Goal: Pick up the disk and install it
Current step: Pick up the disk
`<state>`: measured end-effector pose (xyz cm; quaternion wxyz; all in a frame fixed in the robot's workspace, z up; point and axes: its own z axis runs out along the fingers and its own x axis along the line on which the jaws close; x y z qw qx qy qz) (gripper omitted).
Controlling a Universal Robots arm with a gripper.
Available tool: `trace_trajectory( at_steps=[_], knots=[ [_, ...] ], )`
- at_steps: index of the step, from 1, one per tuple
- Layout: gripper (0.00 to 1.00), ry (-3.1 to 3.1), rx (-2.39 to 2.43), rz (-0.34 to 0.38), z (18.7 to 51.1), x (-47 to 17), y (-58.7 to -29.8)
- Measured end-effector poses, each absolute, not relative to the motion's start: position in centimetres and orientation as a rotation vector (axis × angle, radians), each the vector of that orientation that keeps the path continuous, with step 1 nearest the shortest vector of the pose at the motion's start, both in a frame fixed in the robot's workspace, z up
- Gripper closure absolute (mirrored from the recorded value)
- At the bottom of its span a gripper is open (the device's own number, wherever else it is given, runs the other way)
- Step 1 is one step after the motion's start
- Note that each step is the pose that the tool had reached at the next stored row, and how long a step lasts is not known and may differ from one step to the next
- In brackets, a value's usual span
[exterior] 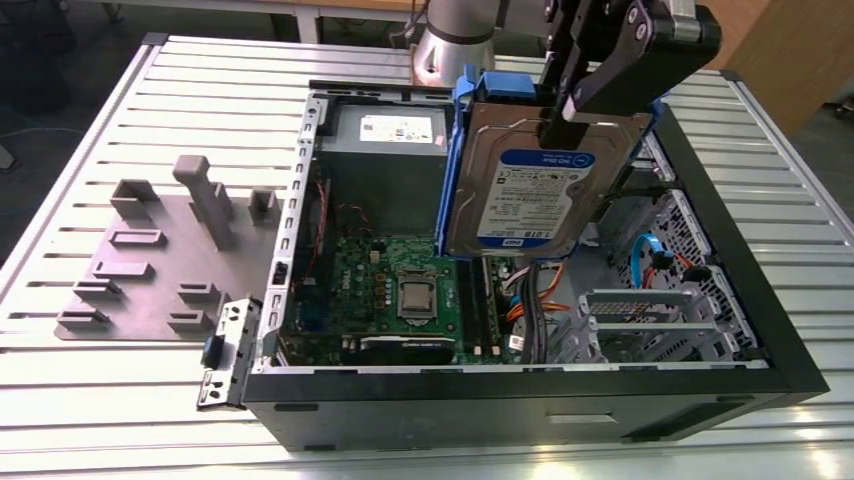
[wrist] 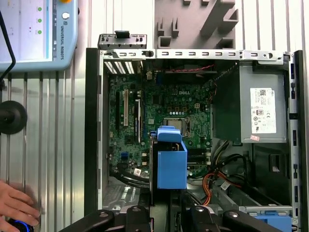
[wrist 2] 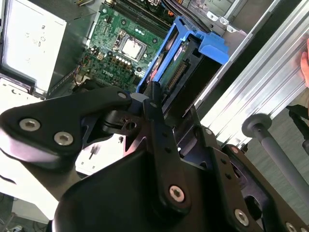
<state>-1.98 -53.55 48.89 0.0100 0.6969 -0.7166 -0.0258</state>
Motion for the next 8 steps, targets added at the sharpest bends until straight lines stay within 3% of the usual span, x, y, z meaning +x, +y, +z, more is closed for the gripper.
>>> trace_trajectory(
  at_steps=[8],
  knots=[
    [0.65, -2.237, 2.176, -0.081, 48.89, -1.82, -53.55]
  ],
)
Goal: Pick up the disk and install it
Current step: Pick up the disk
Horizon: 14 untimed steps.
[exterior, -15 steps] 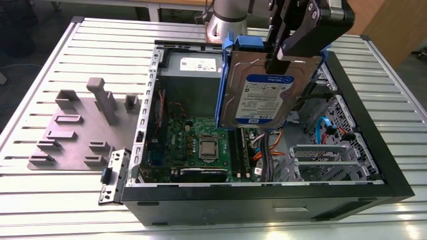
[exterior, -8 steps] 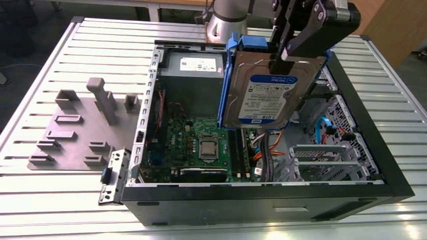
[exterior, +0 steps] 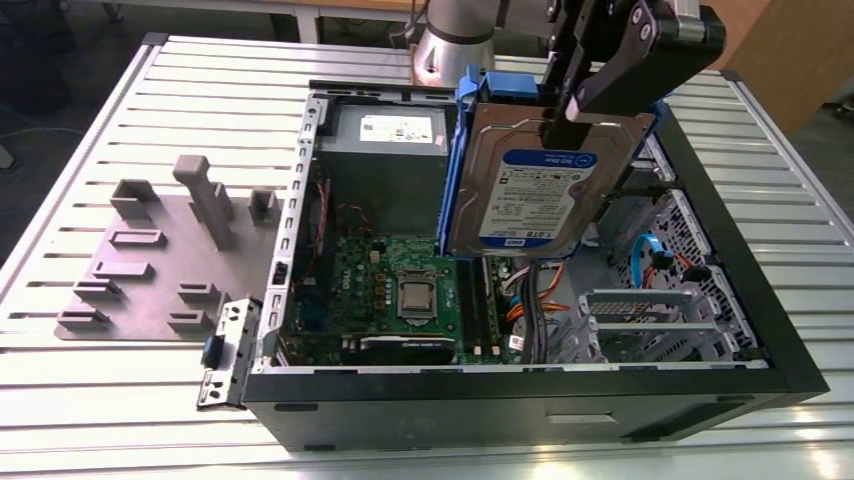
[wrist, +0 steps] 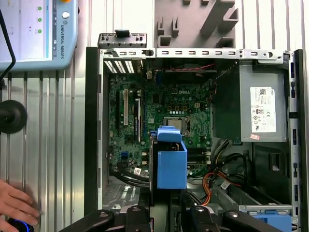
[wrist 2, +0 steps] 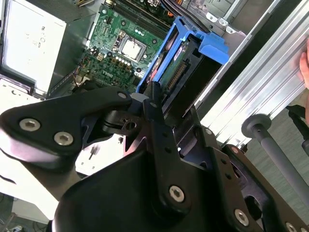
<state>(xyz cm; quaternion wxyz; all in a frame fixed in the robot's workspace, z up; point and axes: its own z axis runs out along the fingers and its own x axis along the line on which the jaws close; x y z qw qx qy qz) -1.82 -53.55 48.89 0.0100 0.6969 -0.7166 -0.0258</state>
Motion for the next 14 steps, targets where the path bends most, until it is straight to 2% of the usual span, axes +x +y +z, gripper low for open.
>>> trace_trajectory(
  at_steps=[14],
  knots=[
    [0.65, -2.237, 2.176, -0.081, 48.88, -1.29, -53.55]
  ],
)
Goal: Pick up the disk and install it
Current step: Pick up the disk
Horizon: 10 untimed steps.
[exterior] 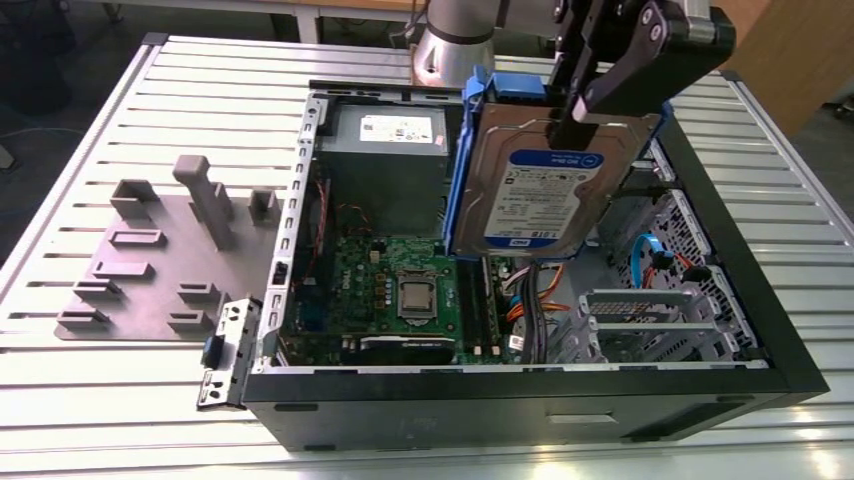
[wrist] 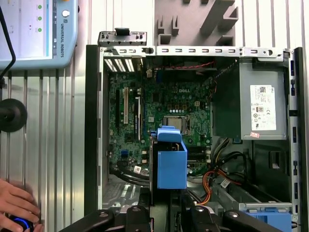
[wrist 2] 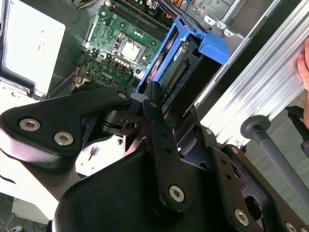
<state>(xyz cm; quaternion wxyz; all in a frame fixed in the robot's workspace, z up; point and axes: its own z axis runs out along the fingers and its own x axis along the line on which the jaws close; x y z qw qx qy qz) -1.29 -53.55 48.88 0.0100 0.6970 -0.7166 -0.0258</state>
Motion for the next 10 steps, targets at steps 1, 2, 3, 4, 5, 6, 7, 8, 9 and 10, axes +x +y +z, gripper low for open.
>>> trace_trajectory(
  at_steps=[1, 2, 3, 4, 5, 6, 7, 8, 9, 10],
  knots=[
    [0.65, -2.237, 2.176, -0.081, 48.9, -1.1, -53.6],
    [0.65, -2.237, 2.176, -0.081, 48.9, -0.9, -53.6],
    [0.65, -2.237, 2.176, -0.081, 48.9, -0.6, -53.6],
    [0.65, -2.237, 2.176, -0.081, 48.9, -0.4, -53.6],
    [0.65, -2.237, 2.176, -0.081, 48.9, -0.1, -53.5],
    [0.65, -2.237, 2.176, -0.081, 48.9, 0.2, -53.6],
    [0.65, -2.237, 2.176, -0.081, 48.9, 0.3, -53.5],
    [0.65, -2.237, 2.176, -0.080, 48.9, 0.5, -53.5],
    [0.65, -2.237, 2.176, -0.081, 48.9, 0.5, -53.6],
    [0.65, -2.237, 2.176, -0.080, 48.9, 0.6, -53.6]
  ],
)
